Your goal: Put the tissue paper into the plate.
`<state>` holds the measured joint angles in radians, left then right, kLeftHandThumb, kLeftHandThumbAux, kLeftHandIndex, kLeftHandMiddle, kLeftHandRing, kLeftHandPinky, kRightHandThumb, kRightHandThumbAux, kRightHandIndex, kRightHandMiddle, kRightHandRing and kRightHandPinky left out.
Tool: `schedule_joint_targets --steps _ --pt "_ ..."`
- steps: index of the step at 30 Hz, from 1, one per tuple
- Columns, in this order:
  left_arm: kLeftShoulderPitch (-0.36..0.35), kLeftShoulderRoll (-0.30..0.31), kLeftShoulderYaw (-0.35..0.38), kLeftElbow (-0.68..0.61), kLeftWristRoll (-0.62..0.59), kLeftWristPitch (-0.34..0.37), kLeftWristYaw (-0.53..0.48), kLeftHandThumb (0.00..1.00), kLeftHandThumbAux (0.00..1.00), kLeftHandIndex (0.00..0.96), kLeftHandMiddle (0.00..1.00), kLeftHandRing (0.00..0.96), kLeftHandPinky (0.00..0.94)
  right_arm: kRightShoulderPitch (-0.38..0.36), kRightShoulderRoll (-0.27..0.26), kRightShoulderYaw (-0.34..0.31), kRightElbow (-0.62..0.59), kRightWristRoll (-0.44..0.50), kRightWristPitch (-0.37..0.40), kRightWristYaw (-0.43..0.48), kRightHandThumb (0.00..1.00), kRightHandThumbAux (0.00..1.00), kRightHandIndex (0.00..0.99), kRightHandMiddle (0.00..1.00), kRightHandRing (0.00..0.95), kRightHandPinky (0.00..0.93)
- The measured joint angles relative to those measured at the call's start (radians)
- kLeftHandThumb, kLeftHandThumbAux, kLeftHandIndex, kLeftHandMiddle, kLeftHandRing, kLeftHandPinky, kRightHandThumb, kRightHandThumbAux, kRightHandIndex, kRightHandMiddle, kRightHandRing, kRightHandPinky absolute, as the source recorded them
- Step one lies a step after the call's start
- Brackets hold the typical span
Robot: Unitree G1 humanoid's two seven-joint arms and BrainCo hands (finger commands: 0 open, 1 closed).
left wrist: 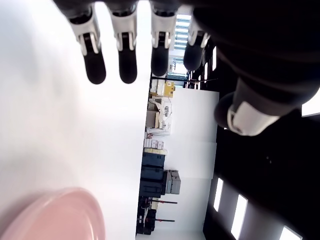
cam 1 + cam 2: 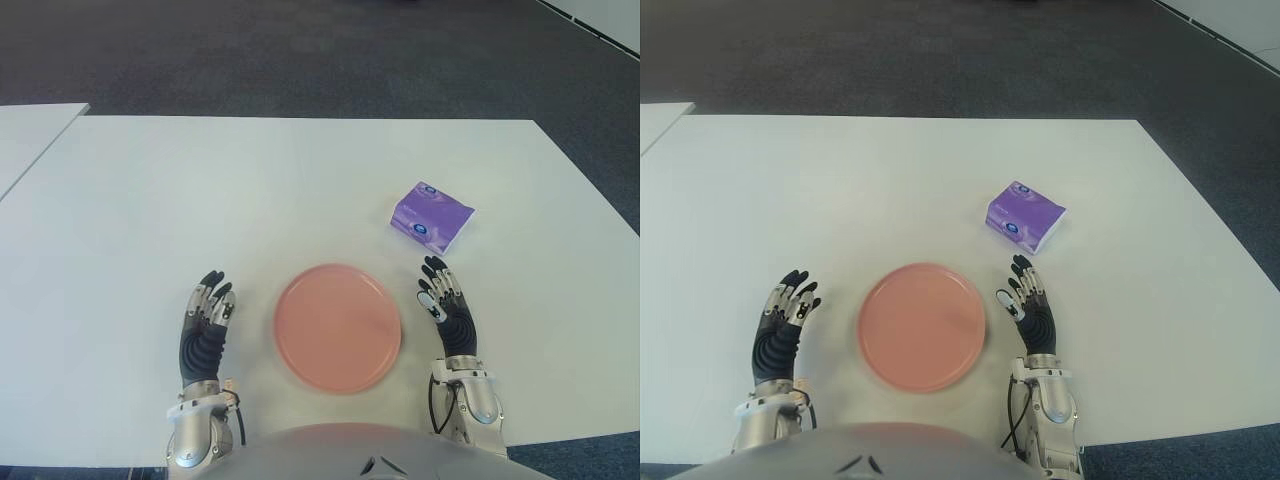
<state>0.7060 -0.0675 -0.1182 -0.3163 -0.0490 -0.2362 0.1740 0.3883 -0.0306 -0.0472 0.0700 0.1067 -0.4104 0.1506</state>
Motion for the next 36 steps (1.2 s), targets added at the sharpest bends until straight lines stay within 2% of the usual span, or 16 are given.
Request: schedule_joint_targets --steps 10,17,27,31,36 --pt "-0.002 0.0 -0.004 0.0 0.007 0.0 0.0 0.2 0.539 0.152 0.145 0.174 0.215 0.001 -0.008 -0.001 -0.005 -0.005 0.003 -0.009 0.176 0.521 0.083 0.1 0.044 0.004" --pt "-0.003 0.0 -0.005 0.0 0.009 0.004 0.0 0.202 0.544 0.149 0.142 0.172 0.22 0.03 -0.012 -0.001 -0.058 -0.03 0.031 -0.03 0.185 0.511 0.089 0.119 0.052 0.0" --pt "-0.006 -0.001 -0.007 0.0 0.012 0.007 0.0 0.196 0.542 0.147 0.142 0.178 0.225 0.033 -0.017 -0.017 -0.073 -0.044 0.01 -0.057 0.213 0.542 0.101 0.112 0.051 0.01" --pt "-0.008 -0.002 -0.008 0.0 0.013 0.009 0.0 0.198 0.546 0.148 0.142 0.179 0.228 0.045 -0.006 -0.016 -0.14 -0.078 -0.021 -0.086 0.211 0.568 0.1 0.109 0.056 0.013" --pt "-0.013 -0.002 -0.009 0.0 0.012 0.011 0.0 0.205 0.556 0.146 0.146 0.187 0.246 0.022 -0.013 -0.036 -0.263 -0.265 -0.205 -0.17 0.192 0.588 0.102 0.123 0.086 0.073"
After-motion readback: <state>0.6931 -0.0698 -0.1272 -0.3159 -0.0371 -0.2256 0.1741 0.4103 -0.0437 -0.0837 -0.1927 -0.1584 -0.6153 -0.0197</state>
